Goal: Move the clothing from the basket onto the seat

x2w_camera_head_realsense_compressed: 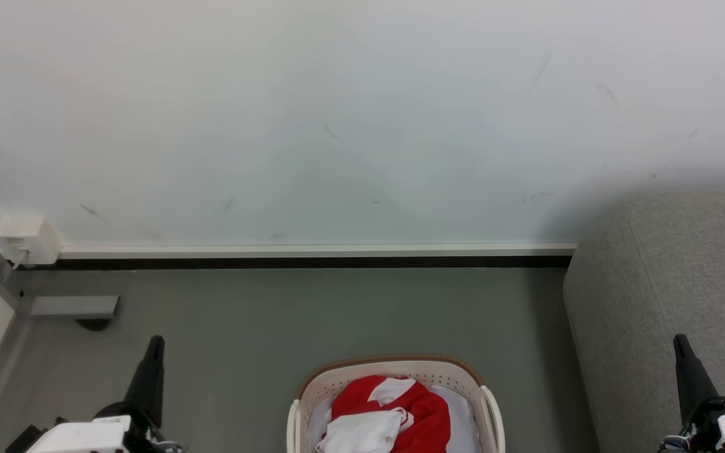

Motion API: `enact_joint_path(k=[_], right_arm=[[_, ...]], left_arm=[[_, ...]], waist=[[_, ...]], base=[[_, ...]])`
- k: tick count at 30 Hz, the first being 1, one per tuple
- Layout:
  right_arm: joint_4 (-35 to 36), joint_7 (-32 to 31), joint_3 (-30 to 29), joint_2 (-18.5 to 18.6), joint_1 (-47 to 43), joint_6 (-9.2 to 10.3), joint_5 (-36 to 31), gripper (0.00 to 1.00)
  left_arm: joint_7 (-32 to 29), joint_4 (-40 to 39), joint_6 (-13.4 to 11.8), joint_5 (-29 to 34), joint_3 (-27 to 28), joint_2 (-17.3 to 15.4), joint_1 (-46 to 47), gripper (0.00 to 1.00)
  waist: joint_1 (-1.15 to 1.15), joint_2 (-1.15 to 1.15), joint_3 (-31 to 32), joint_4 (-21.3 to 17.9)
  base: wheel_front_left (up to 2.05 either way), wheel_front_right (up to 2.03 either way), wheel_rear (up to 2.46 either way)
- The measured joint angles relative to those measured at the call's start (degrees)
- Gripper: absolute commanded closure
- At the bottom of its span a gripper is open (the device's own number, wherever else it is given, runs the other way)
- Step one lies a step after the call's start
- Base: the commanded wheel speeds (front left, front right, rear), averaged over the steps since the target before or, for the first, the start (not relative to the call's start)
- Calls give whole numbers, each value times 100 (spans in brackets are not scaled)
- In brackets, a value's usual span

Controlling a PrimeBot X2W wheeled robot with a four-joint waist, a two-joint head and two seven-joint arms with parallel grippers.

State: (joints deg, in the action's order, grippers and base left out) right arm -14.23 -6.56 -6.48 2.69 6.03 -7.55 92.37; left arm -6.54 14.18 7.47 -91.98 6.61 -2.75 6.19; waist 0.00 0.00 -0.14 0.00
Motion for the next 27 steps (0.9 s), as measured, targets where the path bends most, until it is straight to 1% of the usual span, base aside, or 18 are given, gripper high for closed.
enact_joint_path(k=[13, 14, 19, 27], right_arm=[[0, 0, 0, 0, 0, 0, 0, 100], [0, 0, 0, 0, 0, 0, 0, 0], [-187, 11, 29, -88, -191, 0, 0, 0], [-73, 220, 110, -60, -242, 0, -152, 0]], left_arm=[[0, 0, 1, 0, 0, 0, 0, 100], [0, 0, 0, 0, 0, 0, 0, 0], [18, 201, -3, 4, -20, 55, -192, 0], [240, 193, -12, 86, -179, 56, -206, 0]], waist=[[0, 0, 0, 0], [0, 0, 0, 0], [0, 0, -1, 0], [0, 0, -2, -1]], base=[[0, 0, 0], [0, 0, 0], [0, 0, 0], [0, 0, 0]])
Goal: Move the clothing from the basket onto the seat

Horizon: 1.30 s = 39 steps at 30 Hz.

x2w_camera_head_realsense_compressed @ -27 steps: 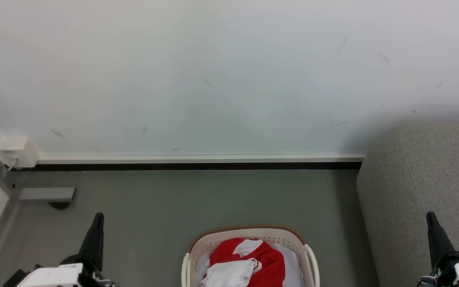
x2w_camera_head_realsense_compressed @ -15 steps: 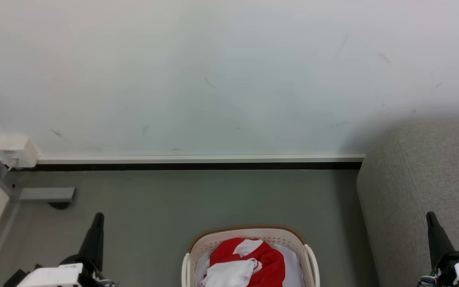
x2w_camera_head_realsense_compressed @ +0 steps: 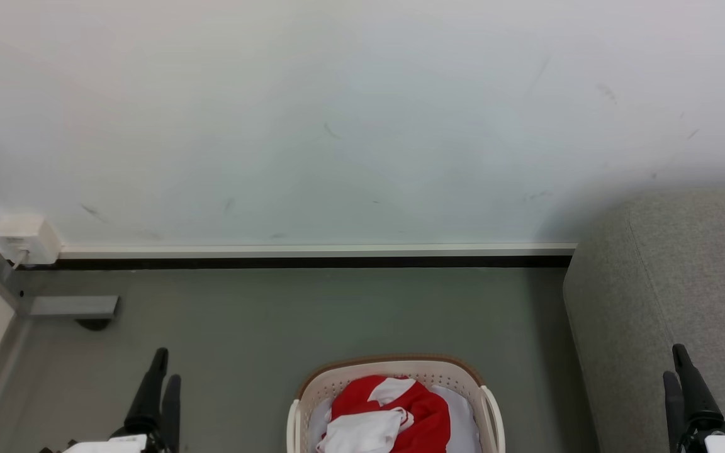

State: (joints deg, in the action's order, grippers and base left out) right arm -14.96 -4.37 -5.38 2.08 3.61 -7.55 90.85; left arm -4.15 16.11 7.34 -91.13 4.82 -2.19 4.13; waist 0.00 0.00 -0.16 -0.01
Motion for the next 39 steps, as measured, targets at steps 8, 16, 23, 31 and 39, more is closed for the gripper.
enact_joint_path(k=[8, 16, 23, 31, 39], right_arm=[[127, 244, 127, 118, -21, 0, -348, 0], [269, 433, 211, 226, -33, 0, -1081, 0], [397, 588, 367, 334, -42, 0, -2102, 0], [564, 748, 554, 446, -87, 0, -3429, 0], [609, 904, 748, 555, -141, 0, -4492, 0]], left_arm=[[225, -26, 0, 243, -125, -1, 0, 0], [423, -54, 0, 945, -148, -3, 0, 0], [573, -137, 0, 1756, -135, -5, 0, 0], [731, -283, 0, 2930, -152, -8, 0, 0], [884, -415, -31, 4062, -194, -11, -9, 0]], waist=[[0, 0, 1, 0], [0, 0, 0, -1], [0, 0, -3, -7], [0, 0, -14, -19], [0, 0, -25, -31]], base=[[0, 0, 0], [0, 0, 0], [0, 0, 0], [0, 0, 0], [0, 0, 0]])
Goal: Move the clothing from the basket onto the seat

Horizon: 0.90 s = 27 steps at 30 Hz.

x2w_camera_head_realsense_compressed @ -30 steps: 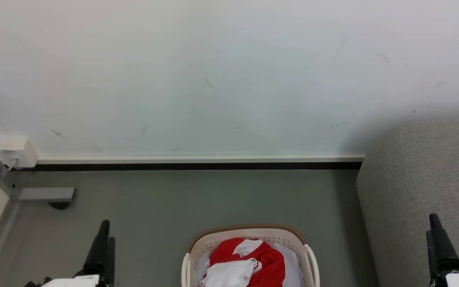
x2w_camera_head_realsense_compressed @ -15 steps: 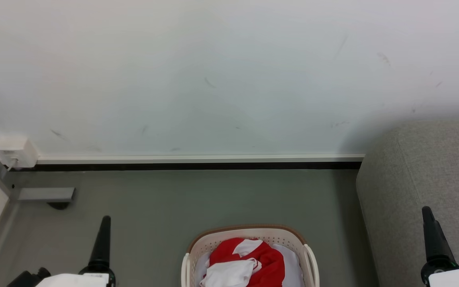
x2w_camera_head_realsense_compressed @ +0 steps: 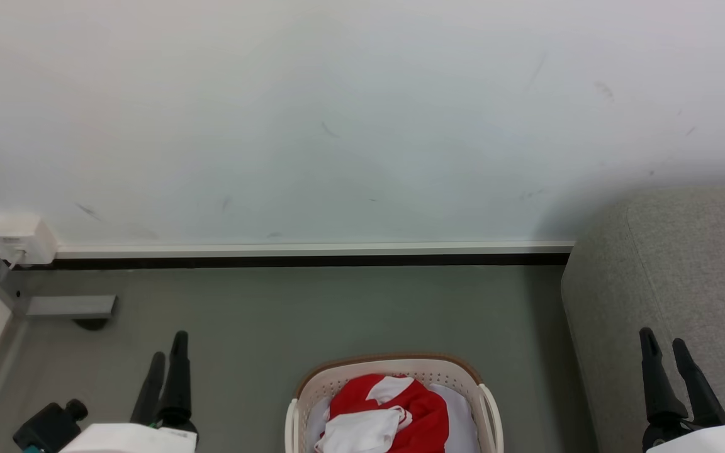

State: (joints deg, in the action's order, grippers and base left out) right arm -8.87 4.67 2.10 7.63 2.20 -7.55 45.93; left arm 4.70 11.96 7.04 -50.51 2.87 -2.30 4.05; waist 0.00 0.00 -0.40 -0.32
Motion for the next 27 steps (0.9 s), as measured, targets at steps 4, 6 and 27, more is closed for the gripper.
enact_joint_path(k=[4, 6, 27], right_arm=[[22, 71, 88, 21, -11, 0, -386, 0], [27, 97, 125, 27, -16, 0, -531, 0], [97, 433, 334, 153, -75, 0, -1835, 0]], left_arm=[[63, -100, -11, 490, -34, -1, -42, 0], [96, -133, -36, 721, -54, -2, -63, 0], [428, -152, -47, 2258, -133, -20, -112, 0]], waist=[[0, 0, -1, -11], [0, 0, -6, -15], [0, 0, -17, -55]], base=[[0, 0, 0], [0, 0, 0], [0, 0, 0]])
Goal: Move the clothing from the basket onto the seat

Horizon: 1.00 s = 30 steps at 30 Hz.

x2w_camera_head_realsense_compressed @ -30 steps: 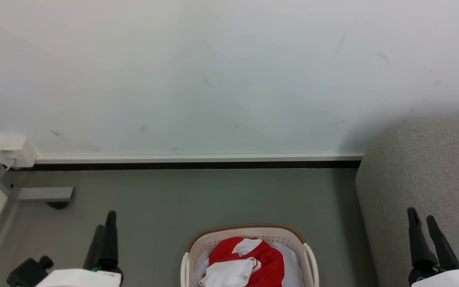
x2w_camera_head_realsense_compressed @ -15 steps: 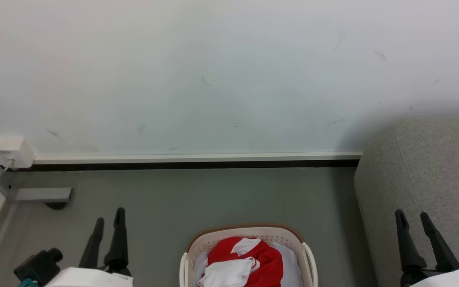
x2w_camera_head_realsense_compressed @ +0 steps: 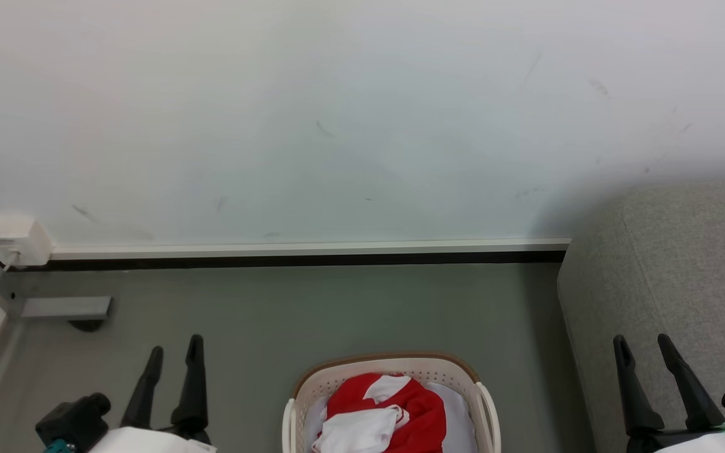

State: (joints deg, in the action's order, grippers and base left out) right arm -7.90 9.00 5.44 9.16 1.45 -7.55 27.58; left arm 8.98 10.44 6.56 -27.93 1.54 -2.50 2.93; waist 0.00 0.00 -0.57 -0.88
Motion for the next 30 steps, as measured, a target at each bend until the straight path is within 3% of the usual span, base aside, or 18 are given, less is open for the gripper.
enact_joint_path(k=[30], right_arm=[[-1, 376, -113, -89, -92, 0, -1009, 0]], left_arm=[[374, 20, 56, 1635, 47, -32, -13, 0]], waist=[[0, 0, 11, -18]], base=[[0, 0, 0]])
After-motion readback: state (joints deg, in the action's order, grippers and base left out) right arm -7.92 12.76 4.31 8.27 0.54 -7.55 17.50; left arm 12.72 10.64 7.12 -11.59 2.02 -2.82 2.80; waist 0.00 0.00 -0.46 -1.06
